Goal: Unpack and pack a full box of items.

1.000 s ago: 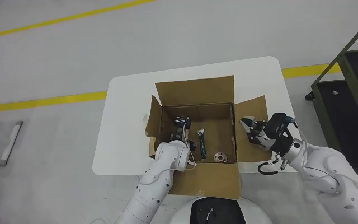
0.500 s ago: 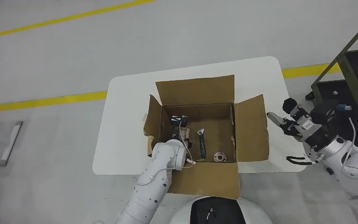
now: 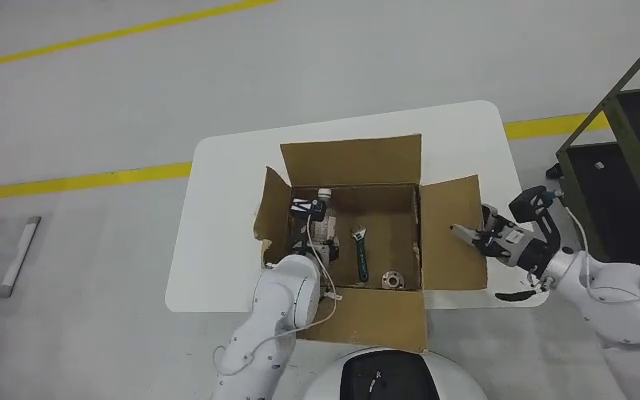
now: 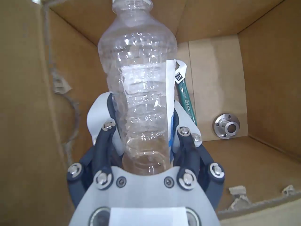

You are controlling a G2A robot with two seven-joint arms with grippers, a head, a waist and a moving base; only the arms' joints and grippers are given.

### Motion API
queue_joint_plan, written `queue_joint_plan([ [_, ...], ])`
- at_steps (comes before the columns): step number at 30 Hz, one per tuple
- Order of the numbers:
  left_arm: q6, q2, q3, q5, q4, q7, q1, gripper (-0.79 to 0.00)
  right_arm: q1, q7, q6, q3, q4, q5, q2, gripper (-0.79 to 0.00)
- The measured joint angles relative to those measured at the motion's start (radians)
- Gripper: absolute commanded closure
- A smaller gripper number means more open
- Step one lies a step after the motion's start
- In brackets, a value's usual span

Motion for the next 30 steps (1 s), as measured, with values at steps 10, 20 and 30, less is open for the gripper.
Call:
queue_joint_plan([
  [10,0.010,0.012,-0.125,-0.002,-0.180,-0.016,0.074,0.000,0.026,-0.004,-0.012,-0.024,0.052,-0.004,0.000,0.000],
  [20,0.013,0.017,-0.215,-0.030,-0.270,-0.015,0.102,0.000,0.047,-0.015,-0.008,-0.020,0.080,0.027,0.001,0.000],
  [30,-0.022,0.024,-0.230,0.075,-0.288,-0.037,0.120,0.000,0.040,-0.033,0.023,0.009,0.063,0.030,0.003,0.000],
])
